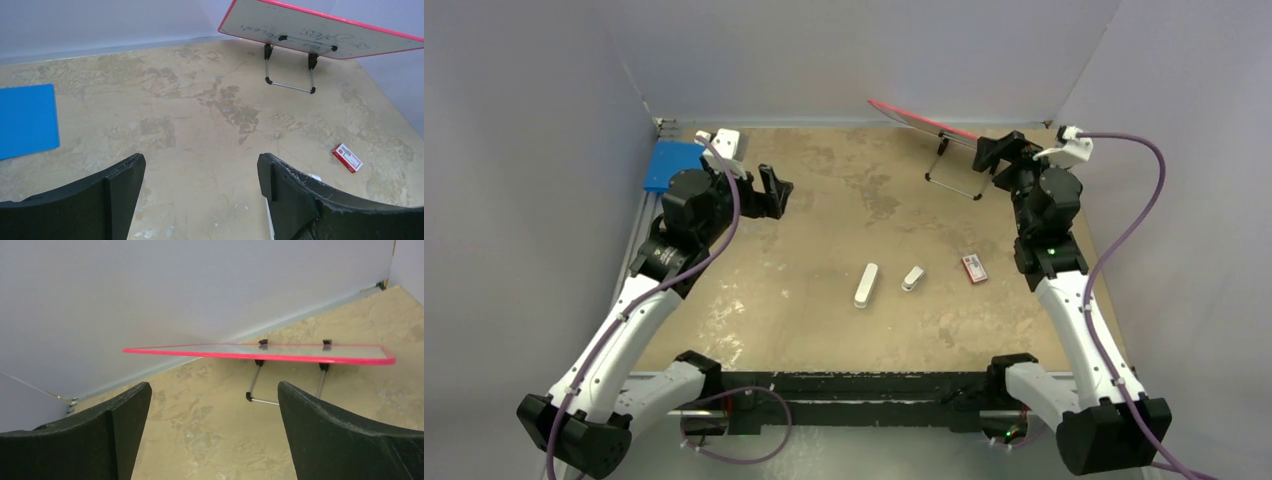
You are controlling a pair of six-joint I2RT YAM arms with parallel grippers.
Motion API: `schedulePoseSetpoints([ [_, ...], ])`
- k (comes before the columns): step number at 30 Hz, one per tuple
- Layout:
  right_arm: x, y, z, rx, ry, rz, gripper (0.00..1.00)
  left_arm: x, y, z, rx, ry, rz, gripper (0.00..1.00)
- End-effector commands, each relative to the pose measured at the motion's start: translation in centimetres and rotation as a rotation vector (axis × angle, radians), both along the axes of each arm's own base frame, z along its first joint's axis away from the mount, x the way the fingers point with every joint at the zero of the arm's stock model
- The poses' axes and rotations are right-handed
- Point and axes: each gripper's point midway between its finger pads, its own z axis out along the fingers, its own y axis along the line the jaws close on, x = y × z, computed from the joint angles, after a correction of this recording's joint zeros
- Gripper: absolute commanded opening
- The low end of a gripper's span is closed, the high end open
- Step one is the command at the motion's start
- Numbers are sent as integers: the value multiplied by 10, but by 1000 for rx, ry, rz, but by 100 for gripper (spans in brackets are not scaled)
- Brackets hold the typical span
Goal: Load the staples into the stapler
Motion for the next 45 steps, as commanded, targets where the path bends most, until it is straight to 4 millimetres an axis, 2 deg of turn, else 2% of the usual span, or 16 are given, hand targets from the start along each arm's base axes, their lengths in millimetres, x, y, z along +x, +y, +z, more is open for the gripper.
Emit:
schedulePoseSetpoints([
  [1,1,-9,5,115,35,-65,99,-2,-11,23,-59,-79,-64,84],
  [5,-7,-17,-17,117,133,-115,99,-15,-29,23,-77,-73,-189,85],
  [11,-21,-23,-56,134,248,-159,99,-29,-42,15,-93,-79,-293,87],
  [17,-33,-27,-120,225,436,-243,94,-29,-48,2,-93,-40,-326,87],
  [21,-41,-33,-154,250,515,-308,94,-26,-49,-6,-94,-12,-320,87],
  [23,-42,-31,-169,245,557,-309,93,-24,-48,-9,-91,0,-312,87],
  [26,-51,-25,-210,284,700,-325,93,-20,-45,-13,-90,21,-282,87],
  [29,-50,-17,-238,319,756,-315,93,-18,-44,-16,-87,33,-269,87],
  [33,-44,-21,-259,331,781,-362,94,-16,-42,-19,-80,45,-253,86],
  [38,-62,-42,-289,307,904,-552,99,-13,-40,-24,-70,57,-234,86],
  [45,-57,-40,-311,282,972,-554,99,-8,-35,-29,-56,72,-198,86],
])
